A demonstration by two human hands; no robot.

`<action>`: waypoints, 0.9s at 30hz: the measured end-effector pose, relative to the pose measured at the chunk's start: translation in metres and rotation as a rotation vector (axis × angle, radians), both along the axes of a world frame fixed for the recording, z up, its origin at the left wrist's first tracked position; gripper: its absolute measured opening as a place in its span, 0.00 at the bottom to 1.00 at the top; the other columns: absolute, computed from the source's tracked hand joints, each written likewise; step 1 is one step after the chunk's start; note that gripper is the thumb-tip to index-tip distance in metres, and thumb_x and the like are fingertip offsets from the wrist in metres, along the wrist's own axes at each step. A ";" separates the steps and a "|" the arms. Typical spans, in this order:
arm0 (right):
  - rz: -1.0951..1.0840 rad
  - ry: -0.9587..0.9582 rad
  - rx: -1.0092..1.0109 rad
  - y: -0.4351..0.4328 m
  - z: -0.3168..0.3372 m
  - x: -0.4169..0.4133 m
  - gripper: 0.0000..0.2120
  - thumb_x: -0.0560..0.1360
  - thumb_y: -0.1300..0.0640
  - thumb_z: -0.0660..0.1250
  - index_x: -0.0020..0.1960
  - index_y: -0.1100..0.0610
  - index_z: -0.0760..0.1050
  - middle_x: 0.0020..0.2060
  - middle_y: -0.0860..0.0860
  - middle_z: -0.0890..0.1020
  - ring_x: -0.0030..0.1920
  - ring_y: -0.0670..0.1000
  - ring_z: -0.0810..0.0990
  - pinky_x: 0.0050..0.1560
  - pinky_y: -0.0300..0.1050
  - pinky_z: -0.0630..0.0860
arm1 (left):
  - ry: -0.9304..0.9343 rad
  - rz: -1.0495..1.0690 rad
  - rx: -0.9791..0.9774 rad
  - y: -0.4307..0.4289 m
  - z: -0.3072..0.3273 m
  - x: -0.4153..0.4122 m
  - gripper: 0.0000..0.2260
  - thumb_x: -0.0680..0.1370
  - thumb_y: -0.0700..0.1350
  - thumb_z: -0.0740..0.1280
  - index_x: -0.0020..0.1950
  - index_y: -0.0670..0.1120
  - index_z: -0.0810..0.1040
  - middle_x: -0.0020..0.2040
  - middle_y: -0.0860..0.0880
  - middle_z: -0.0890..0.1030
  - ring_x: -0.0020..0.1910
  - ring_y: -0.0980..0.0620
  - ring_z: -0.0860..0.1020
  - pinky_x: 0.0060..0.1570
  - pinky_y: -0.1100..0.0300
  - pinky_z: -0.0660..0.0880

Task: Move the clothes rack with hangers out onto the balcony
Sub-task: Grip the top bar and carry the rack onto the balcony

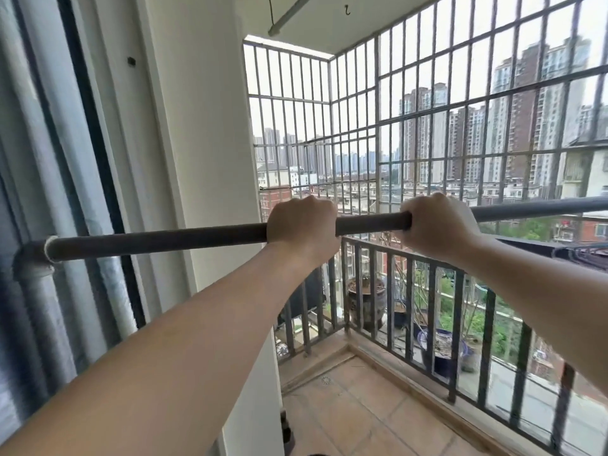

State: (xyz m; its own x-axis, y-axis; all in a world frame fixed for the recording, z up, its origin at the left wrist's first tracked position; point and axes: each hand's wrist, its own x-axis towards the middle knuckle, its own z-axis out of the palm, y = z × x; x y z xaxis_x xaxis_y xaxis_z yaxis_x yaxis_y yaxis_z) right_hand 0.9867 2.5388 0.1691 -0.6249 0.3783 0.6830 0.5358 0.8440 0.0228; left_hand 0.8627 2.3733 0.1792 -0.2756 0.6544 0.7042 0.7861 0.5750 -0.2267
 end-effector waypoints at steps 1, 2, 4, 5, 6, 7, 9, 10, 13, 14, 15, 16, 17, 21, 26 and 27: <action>-0.010 0.001 -0.007 -0.002 0.001 -0.001 0.07 0.73 0.56 0.64 0.36 0.51 0.74 0.23 0.45 0.75 0.23 0.43 0.74 0.22 0.35 0.66 | -0.005 0.003 0.006 0.000 0.000 0.000 0.03 0.72 0.48 0.67 0.41 0.50 0.76 0.28 0.53 0.71 0.24 0.55 0.67 0.27 0.59 0.62; -0.022 -0.003 -0.011 -0.004 0.001 -0.001 0.07 0.73 0.57 0.63 0.36 0.51 0.73 0.24 0.45 0.75 0.23 0.43 0.74 0.21 0.35 0.65 | -0.014 0.004 0.010 0.000 0.000 0.000 0.03 0.71 0.48 0.67 0.40 0.50 0.76 0.28 0.53 0.71 0.25 0.55 0.68 0.27 0.59 0.63; -0.031 -0.020 -0.030 -0.007 0.004 0.000 0.09 0.71 0.60 0.63 0.34 0.50 0.71 0.24 0.46 0.75 0.23 0.43 0.74 0.21 0.35 0.64 | -0.027 0.006 0.007 -0.001 0.000 0.002 0.03 0.71 0.48 0.67 0.41 0.50 0.76 0.28 0.52 0.72 0.26 0.53 0.69 0.28 0.59 0.65; -0.030 -0.034 -0.047 -0.009 0.005 0.001 0.09 0.71 0.61 0.63 0.34 0.50 0.71 0.25 0.46 0.75 0.24 0.44 0.74 0.21 0.36 0.65 | -0.027 0.006 0.006 -0.003 0.001 0.003 0.03 0.72 0.48 0.67 0.41 0.49 0.76 0.29 0.52 0.72 0.26 0.53 0.70 0.28 0.59 0.65; -0.026 -0.048 -0.066 -0.011 0.006 0.002 0.09 0.71 0.61 0.63 0.34 0.50 0.71 0.25 0.47 0.76 0.24 0.44 0.75 0.21 0.36 0.66 | -0.022 0.005 0.010 -0.005 0.001 0.004 0.03 0.72 0.48 0.67 0.42 0.49 0.77 0.29 0.52 0.71 0.27 0.53 0.69 0.28 0.59 0.64; -0.023 -0.061 -0.084 -0.012 0.008 0.003 0.08 0.71 0.62 0.63 0.35 0.51 0.72 0.26 0.47 0.76 0.24 0.45 0.75 0.21 0.36 0.67 | -0.016 0.000 0.021 -0.007 0.001 0.005 0.03 0.72 0.48 0.67 0.41 0.50 0.77 0.29 0.52 0.71 0.26 0.53 0.68 0.29 0.59 0.64; -0.020 -0.079 -0.098 -0.017 0.009 0.005 0.08 0.72 0.61 0.63 0.35 0.53 0.73 0.26 0.48 0.77 0.24 0.46 0.76 0.20 0.37 0.69 | -0.012 -0.016 0.041 -0.012 0.001 0.006 0.03 0.71 0.47 0.67 0.41 0.49 0.77 0.28 0.52 0.70 0.27 0.52 0.69 0.29 0.58 0.64; -0.025 -0.083 -0.099 -0.019 0.010 0.006 0.08 0.72 0.61 0.63 0.34 0.53 0.73 0.26 0.49 0.77 0.23 0.46 0.76 0.20 0.37 0.69 | -0.014 -0.027 0.048 -0.014 0.002 0.008 0.03 0.71 0.47 0.68 0.40 0.49 0.77 0.28 0.53 0.70 0.28 0.51 0.70 0.30 0.58 0.65; -0.033 -0.095 -0.117 -0.025 0.015 0.016 0.10 0.72 0.62 0.63 0.33 0.53 0.72 0.24 0.49 0.76 0.21 0.45 0.75 0.17 0.35 0.66 | -0.034 -0.053 0.063 -0.020 0.005 0.017 0.05 0.71 0.46 0.69 0.38 0.50 0.73 0.27 0.52 0.70 0.26 0.51 0.69 0.30 0.58 0.65; -0.031 -0.106 -0.121 -0.027 0.017 0.019 0.11 0.72 0.62 0.63 0.32 0.53 0.72 0.24 0.49 0.76 0.21 0.46 0.75 0.17 0.34 0.66 | -0.049 -0.062 0.062 -0.022 0.007 0.019 0.07 0.70 0.45 0.69 0.37 0.50 0.71 0.27 0.52 0.70 0.25 0.52 0.68 0.30 0.58 0.66; -0.031 -0.120 -0.120 -0.031 0.018 0.022 0.11 0.72 0.62 0.63 0.32 0.53 0.71 0.24 0.49 0.76 0.21 0.46 0.75 0.18 0.35 0.66 | -0.064 -0.072 0.059 -0.026 0.007 0.022 0.07 0.70 0.45 0.69 0.36 0.50 0.70 0.27 0.52 0.70 0.25 0.53 0.67 0.30 0.58 0.66; -0.034 -0.132 -0.110 -0.035 0.019 0.024 0.11 0.72 0.62 0.63 0.32 0.53 0.71 0.24 0.49 0.76 0.21 0.46 0.75 0.18 0.35 0.66 | -0.075 -0.080 0.059 -0.030 0.008 0.023 0.08 0.70 0.44 0.69 0.36 0.50 0.70 0.27 0.52 0.70 0.24 0.53 0.66 0.30 0.58 0.66; -0.039 -0.136 -0.094 -0.041 0.019 0.025 0.11 0.73 0.61 0.63 0.33 0.53 0.71 0.24 0.49 0.76 0.21 0.46 0.75 0.18 0.35 0.66 | -0.078 -0.086 0.063 -0.036 0.008 0.023 0.09 0.69 0.45 0.70 0.36 0.50 0.70 0.27 0.52 0.70 0.24 0.53 0.66 0.30 0.58 0.66; -0.062 -0.156 -0.041 -0.066 0.020 0.030 0.11 0.73 0.60 0.63 0.33 0.52 0.70 0.24 0.48 0.76 0.20 0.44 0.74 0.15 0.32 0.63 | -0.094 -0.105 0.079 -0.060 0.007 0.020 0.04 0.69 0.44 0.70 0.38 0.50 0.74 0.27 0.52 0.71 0.26 0.52 0.69 0.31 0.58 0.66; -0.085 -0.156 -0.068 -0.090 0.020 0.045 0.12 0.72 0.61 0.63 0.31 0.52 0.70 0.23 0.48 0.75 0.18 0.44 0.72 0.16 0.33 0.63 | -0.115 -0.146 0.069 -0.078 0.011 0.024 0.02 0.68 0.44 0.69 0.39 0.49 0.78 0.28 0.53 0.72 0.26 0.52 0.69 0.29 0.59 0.64; -0.094 -0.152 -0.062 -0.094 0.022 0.049 0.12 0.72 0.61 0.63 0.31 0.52 0.69 0.22 0.48 0.75 0.18 0.44 0.71 0.16 0.33 0.63 | -0.117 -0.161 0.069 -0.080 0.012 0.027 0.02 0.68 0.44 0.69 0.38 0.49 0.77 0.27 0.53 0.72 0.25 0.53 0.69 0.28 0.60 0.63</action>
State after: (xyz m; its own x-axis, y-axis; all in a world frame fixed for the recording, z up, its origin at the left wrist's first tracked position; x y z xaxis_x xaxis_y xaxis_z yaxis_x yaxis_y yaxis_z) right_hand 1.0361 2.4450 0.1906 -0.6786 0.4785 0.5572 0.6070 0.7925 0.0586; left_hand 0.8894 2.2930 0.1912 -0.2538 0.6477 0.7184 0.8880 0.4505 -0.0925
